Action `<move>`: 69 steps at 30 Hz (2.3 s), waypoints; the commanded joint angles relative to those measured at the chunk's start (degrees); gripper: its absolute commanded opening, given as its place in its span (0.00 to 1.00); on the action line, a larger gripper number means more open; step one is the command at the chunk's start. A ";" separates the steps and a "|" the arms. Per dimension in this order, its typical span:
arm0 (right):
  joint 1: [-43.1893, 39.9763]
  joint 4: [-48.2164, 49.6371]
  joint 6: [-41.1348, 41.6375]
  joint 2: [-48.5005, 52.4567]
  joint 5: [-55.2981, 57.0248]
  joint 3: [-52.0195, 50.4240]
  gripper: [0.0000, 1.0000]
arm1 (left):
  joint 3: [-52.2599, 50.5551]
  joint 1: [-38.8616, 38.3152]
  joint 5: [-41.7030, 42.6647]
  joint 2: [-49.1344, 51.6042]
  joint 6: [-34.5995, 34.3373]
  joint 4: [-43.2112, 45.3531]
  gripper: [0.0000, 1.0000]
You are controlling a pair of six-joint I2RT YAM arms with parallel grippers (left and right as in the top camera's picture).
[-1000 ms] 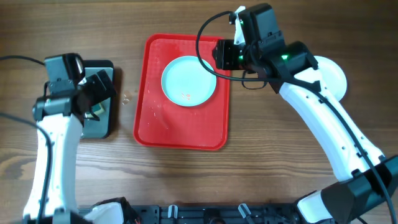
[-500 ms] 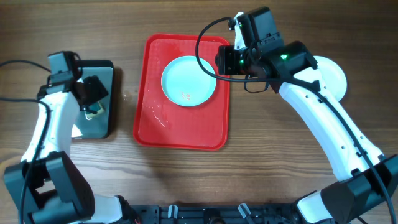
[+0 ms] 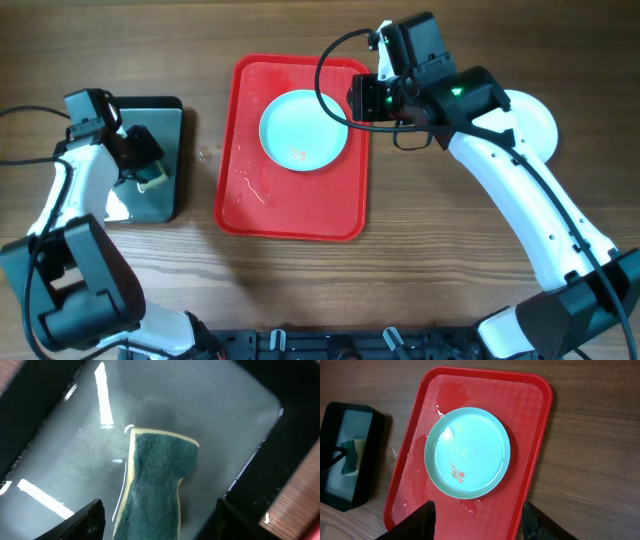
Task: Clean dirty plates on tray and stack at the side
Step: 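Dip the green sponge in the black water tray with the left gripper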
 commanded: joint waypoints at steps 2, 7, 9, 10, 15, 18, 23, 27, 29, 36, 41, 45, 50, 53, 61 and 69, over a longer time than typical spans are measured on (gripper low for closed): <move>-0.09 -0.04 -0.76 0.46 1.05 0.37 0.56 | -1.90 0.04 0.92 1.79 1.49 0.76 0.68; -0.09 -0.09 -0.74 0.46 1.05 0.37 0.56 | -1.90 0.00 0.90 2.27 1.81 1.75 0.64; -0.09 -0.09 -0.74 0.46 1.05 0.37 0.56 | -1.90 0.00 0.90 2.80 1.81 1.97 0.63; -0.09 -0.09 -0.74 0.46 1.05 0.37 0.56 | -1.90 0.00 0.90 3.28 1.81 2.16 0.63; -0.09 -0.09 -0.76 0.46 1.05 0.37 0.56 | -1.90 0.00 0.90 5.35 1.84 2.56 0.59; -0.09 -0.07 -0.74 0.46 1.05 0.37 0.56 | -1.90 0.00 0.70 5.46 1.84 2.89 0.56; -0.09 -0.04 -0.74 0.46 1.05 0.37 0.56 | -1.90 0.00 0.70 5.46 1.81 3.15 0.44; -0.09 -0.04 -0.74 0.46 1.05 0.37 0.56 | -1.90 0.00 0.70 5.46 1.81 3.26 0.39; -0.09 -0.04 -0.74 0.46 1.05 0.37 0.56 | -1.90 0.00 0.70 5.46 1.81 3.23 0.31; -0.09 -0.07 -0.76 0.46 1.05 0.37 0.55 | -1.90 0.00 0.70 5.46 1.81 3.26 0.14; -0.09 -0.09 -0.74 0.46 1.05 0.37 0.56 | -1.90 0.02 0.70 5.46 1.81 3.52 0.04; -0.09 -0.09 -0.74 0.46 1.05 0.37 0.56 | -1.90 0.00 0.70 5.46 1.81 3.69 0.04; -0.09 -0.07 -0.76 0.46 1.05 0.37 0.56 | -1.84 0.00 0.72 4.00 1.81 3.10 0.04; -0.09 -0.04 -0.76 0.46 1.07 0.37 0.56 | -1.84 0.00 0.72 1.16 1.81 2.97 0.04; -0.09 0.92 -0.74 0.46 1.27 0.37 0.56 | -1.84 0.00 0.72 -8.00 1.79 2.56 0.04; -0.37 1.90 -0.96 3.37 5.07 0.37 0.56 | -1.84 -2.75 4.35 -9.68 1.64 0.72 0.04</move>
